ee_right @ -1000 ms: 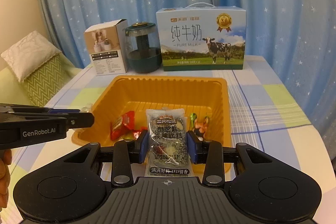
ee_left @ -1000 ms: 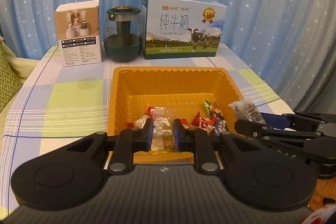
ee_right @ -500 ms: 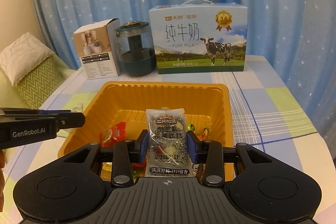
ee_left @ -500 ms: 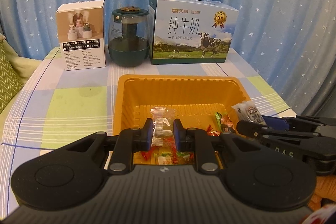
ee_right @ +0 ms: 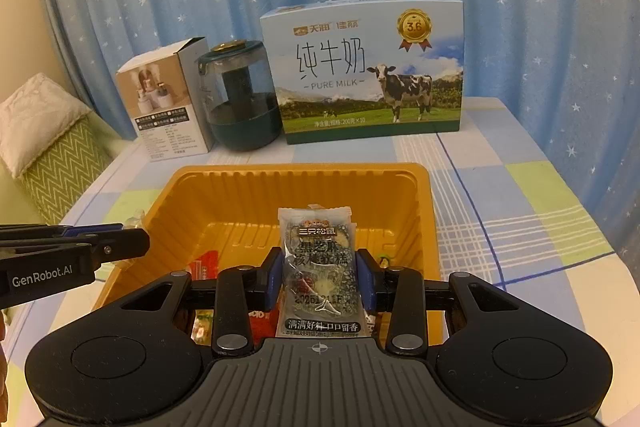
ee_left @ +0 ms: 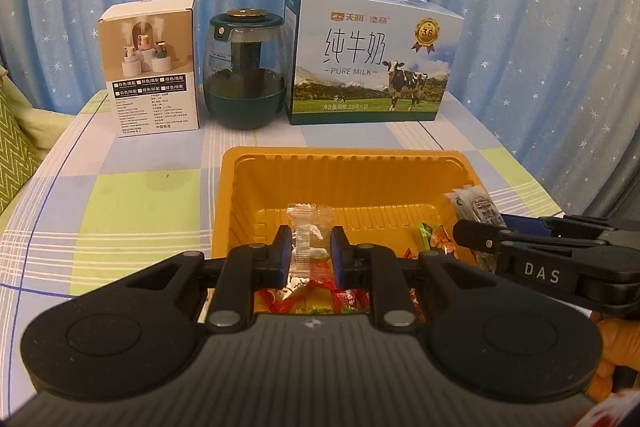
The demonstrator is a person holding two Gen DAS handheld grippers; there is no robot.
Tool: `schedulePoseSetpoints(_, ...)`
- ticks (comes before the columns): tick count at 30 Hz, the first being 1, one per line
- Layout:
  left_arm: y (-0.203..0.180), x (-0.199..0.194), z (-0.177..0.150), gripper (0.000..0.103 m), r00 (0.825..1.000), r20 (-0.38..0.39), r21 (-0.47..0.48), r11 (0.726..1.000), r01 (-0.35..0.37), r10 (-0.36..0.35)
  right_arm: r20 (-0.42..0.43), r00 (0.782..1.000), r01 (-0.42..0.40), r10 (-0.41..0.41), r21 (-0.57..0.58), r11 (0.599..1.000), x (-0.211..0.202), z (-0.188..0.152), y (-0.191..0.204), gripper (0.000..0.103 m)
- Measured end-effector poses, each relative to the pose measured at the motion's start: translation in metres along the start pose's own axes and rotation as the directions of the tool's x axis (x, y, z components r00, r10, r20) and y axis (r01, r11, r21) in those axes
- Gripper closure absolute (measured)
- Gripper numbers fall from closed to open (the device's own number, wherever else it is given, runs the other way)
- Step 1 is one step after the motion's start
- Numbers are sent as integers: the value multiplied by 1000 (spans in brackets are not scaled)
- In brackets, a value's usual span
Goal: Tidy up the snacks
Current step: 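Carry the brown candy and silver packet over the orange tray, then open the left tool over the tray while the right tool releases the silver packet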
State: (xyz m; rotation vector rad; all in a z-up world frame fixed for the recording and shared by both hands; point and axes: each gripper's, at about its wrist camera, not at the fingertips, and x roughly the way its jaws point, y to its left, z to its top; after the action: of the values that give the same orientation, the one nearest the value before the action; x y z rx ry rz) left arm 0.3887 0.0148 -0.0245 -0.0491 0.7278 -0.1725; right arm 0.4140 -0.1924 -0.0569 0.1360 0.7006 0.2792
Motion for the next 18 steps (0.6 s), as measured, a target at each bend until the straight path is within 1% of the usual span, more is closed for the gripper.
schedulePoseSetpoints(2,0,2,1,85,1000,-2,-11,1000,11,-11,-3,1000,-1,1,6,1000,1,0,-2,64)
schedulePoseSetpoints(10,-9,11,3,84,1000,-2,8,1000,15,-15,-5,1000,2,-2,26,1000,4,0,-8,64)
schedulePoseSetpoints(15,-11,13,3,84,1000,2,-1,1000,31,-31,-2,1000,4,-4,29,1000,5,0,-8,64)
schedulePoseSetpoints(17,-13,13,3,83,999,6,-2,999,48,-48,-4,1000,1,-1,26,1000,5,0,-6,64)
schedulePoseSetpoints(18,-13,13,3,78,999,9,-4,999,54,-54,-4,1000,1,-1,24,1000,5,-1,-6,64)
